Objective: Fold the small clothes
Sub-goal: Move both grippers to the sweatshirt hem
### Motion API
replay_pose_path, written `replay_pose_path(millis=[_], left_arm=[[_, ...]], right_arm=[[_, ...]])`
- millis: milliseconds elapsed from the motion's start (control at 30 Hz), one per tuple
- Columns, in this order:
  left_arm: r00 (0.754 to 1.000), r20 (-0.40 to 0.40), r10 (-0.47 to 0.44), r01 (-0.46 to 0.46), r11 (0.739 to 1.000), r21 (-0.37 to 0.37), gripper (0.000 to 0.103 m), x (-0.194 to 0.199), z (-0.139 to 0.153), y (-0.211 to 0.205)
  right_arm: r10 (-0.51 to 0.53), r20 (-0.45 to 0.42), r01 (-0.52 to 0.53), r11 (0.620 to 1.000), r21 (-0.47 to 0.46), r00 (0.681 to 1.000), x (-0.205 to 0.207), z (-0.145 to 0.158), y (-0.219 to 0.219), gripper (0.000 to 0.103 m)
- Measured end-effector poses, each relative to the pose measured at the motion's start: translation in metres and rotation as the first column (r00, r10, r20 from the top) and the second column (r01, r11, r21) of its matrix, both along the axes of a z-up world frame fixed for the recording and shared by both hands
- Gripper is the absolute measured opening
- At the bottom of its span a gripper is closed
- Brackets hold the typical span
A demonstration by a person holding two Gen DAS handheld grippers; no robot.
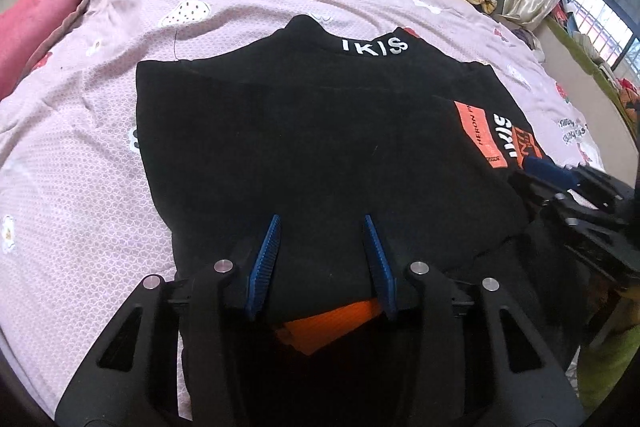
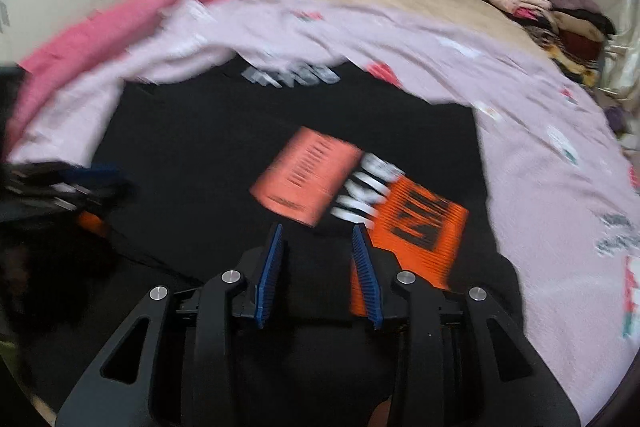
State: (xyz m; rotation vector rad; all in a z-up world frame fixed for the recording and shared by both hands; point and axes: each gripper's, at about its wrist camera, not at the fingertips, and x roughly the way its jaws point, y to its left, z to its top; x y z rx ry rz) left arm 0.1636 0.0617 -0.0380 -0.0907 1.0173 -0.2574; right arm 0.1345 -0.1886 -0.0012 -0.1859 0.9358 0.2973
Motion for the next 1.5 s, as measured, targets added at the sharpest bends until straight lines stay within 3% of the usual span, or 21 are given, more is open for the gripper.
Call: replay_pose_path(millis=[233, 533, 833, 900, 967, 1100, 1367, 1467, 1500], left_arm=[[1.000, -0.003, -0.001, 0.001, 1.000, -0.004, 0.035, -0.002, 0.001, 0.001], [1.000, -0.004, 0.001, -0.001, 1.000, -0.003, 0.036, -0.003, 0.003, 0.001], [1.000, 0.000, -0.012, 0.012, 1.000, -0.006, 0.045, -0.007, 0.010, -0.003], [1.000, 0.004, -0.016, 0.016, 1.000, -0.005, 0.047, -0.009, 0.012, -0.004], [1.000, 0.007, -0.019, 0.019, 1.000, -0.008, 0.049, -0.011, 0.015, -0.004], [1.000, 0.017, -0.022, 0.023, 1.000, -0.018, 0.056, -0.013, 0.022, -0.004], [0.998, 0.063, -0.025, 0.027, 0.999, -0.027, 0.071, -0.020, 0.041, -0.004], [0.996, 0.082, -0.018, 0.020, 0.999, -0.026, 0.082, -0.023, 0.049, -0.004], [0.996, 0.088, -0.012, 0.015, 1.000, -0.025, 0.090, -0.024, 0.051, -0.003]], right_arm=[[-0.062, -0.018, 0.063, 0.996, 0.061, 0.998, -0.002, -0.012, -0.026, 0.035], [-0.069, 0.011, 0.067, 0.991, 0.116, 0.998, -0.016, 0.003, -0.031, 0.042], [-0.083, 0.048, 0.075, 0.986, 0.146, 0.995, -0.025, 0.020, -0.034, 0.061], [-0.092, 0.059, 0.082, 0.985, 0.152, 0.994, -0.027, 0.024, -0.035, 0.074], [-0.097, 0.069, 0.085, 0.984, 0.156, 0.993, -0.029, 0.027, -0.035, 0.076], [-0.111, 0.091, 0.096, 0.982, 0.160, 0.990, -0.032, 0.035, -0.036, 0.089], [-0.117, 0.120, 0.096, 0.981, 0.170, 0.986, -0.039, 0.051, -0.038, 0.093], [-0.117, 0.133, 0.093, 0.981, 0.173, 0.984, -0.042, 0.057, -0.038, 0.093], [-0.116, 0.138, 0.091, 0.981, 0.173, 0.984, -0.044, 0.059, -0.038, 0.093]])
